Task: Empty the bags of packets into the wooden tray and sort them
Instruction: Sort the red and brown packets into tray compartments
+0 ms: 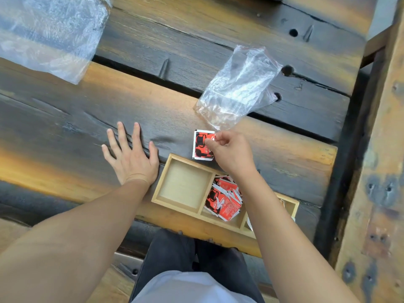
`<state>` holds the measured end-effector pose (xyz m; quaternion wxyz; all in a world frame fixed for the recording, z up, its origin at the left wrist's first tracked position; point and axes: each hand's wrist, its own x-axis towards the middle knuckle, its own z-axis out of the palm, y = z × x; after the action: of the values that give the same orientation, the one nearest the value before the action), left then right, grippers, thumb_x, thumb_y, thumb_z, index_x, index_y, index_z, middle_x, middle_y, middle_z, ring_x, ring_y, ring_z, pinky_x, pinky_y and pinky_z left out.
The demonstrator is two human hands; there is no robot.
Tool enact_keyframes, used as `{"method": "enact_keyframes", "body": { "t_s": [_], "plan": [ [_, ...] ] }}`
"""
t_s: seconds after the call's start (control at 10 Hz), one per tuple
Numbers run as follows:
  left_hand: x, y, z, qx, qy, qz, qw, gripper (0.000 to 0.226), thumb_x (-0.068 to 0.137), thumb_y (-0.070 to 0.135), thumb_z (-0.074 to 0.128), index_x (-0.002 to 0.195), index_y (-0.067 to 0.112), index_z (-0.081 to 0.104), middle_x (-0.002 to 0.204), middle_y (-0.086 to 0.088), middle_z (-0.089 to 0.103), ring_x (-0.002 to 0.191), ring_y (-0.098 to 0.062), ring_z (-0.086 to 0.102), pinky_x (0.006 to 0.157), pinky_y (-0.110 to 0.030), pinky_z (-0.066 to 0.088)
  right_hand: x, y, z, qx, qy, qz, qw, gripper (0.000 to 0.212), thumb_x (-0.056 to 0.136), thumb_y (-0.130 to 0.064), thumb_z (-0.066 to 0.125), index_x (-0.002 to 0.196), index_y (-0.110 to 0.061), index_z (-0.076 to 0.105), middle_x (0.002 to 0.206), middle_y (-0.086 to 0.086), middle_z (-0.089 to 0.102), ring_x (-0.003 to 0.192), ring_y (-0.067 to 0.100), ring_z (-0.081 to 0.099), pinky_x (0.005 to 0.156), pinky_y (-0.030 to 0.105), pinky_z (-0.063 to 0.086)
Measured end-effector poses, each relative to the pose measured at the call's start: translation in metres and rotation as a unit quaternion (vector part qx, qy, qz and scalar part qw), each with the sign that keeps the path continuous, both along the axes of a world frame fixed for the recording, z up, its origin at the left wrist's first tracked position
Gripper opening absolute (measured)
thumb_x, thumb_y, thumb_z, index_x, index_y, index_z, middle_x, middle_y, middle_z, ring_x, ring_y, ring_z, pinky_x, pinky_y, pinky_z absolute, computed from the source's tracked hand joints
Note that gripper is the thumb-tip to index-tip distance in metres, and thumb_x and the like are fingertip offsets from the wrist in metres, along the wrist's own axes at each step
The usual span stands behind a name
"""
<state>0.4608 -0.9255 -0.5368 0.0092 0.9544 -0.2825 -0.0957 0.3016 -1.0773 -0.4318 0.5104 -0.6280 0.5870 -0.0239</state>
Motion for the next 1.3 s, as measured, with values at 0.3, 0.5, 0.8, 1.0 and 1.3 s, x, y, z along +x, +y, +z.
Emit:
{"method": "enact_keyframes", "body": {
  "t_s": [0.3, 0.5, 0.8, 1.0, 1.3],
  "plan": [
    [0.0, 0.0, 0.001, -0.02, -0.002, 0.003, 1.0, 0.061, 0.097, 0.051, 0.029, 0.155, 0.031, 0.024, 0.166, -0.008, 0.012, 0.153, -0.033, 0.005, 0.12, -0.059, 0.008, -0.065, 0.03, 0.023, 0.031, 0.002, -0.026, 0.999, 0.02, 0.087, -0.03, 0.069, 0.07, -0.021, 0.064, 0.07, -0.003, 0.064, 0.067, 0.019, 0.063, 0.063, 0.034, 0.051],
    [-0.002, 0.001, 0.002, -0.031, -0.003, 0.001, 1.0, 0.062, 0.096, 0.052, 0.029, 0.155, 0.032, 0.024, 0.166, -0.007, 0.012, 0.153, -0.033, 0.005, 0.12, -0.059, 0.008, -0.1, 0.051, 0.024, 0.015, 0.027, -0.016, 0.999, 0.019, 0.092, -0.03, 0.064, 0.079, -0.017, 0.067, 0.077, 0.003, 0.069, 0.069, 0.023, 0.064, 0.063, 0.035, 0.051],
    [-0.004, 0.002, 0.005, -0.052, -0.006, 0.001, 0.999, 0.062, 0.095, 0.051, 0.029, 0.154, 0.03, 0.026, 0.166, -0.008, 0.014, 0.153, -0.033, 0.006, 0.12, -0.059, 0.007, -0.123, 0.071, 0.021, -0.014, 0.056, 0.026, 0.998, 0.019, 0.092, -0.03, 0.065, 0.078, -0.017, 0.067, 0.069, -0.005, 0.059, 0.062, 0.007, 0.051, 0.055, 0.021, 0.037],
    [-0.005, 0.002, 0.006, -0.051, -0.009, 0.0, 0.999, 0.063, 0.095, 0.052, 0.027, 0.154, 0.032, 0.024, 0.166, -0.008, 0.013, 0.153, -0.033, 0.006, 0.12, -0.059, 0.007, -0.134, 0.089, 0.007, -0.001, 0.058, 0.02, 0.998, 0.027, 0.093, -0.027, 0.065, 0.078, -0.004, 0.066, 0.066, 0.0, 0.055, 0.065, 0.014, 0.05, 0.06, 0.025, 0.039],
    [-0.006, 0.002, 0.007, -0.05, -0.012, -0.005, 0.999, 0.063, 0.095, 0.052, 0.026, 0.155, 0.031, 0.024, 0.166, -0.008, 0.012, 0.153, -0.033, 0.005, 0.12, -0.059, 0.007, -0.129, 0.099, -0.001, 0.031, 0.033, -0.008, 0.999, 0.027, 0.094, -0.028, 0.064, 0.082, -0.004, 0.067, 0.067, 0.002, 0.056, 0.063, 0.014, 0.049, 0.063, 0.027, 0.044]
  ]
}}
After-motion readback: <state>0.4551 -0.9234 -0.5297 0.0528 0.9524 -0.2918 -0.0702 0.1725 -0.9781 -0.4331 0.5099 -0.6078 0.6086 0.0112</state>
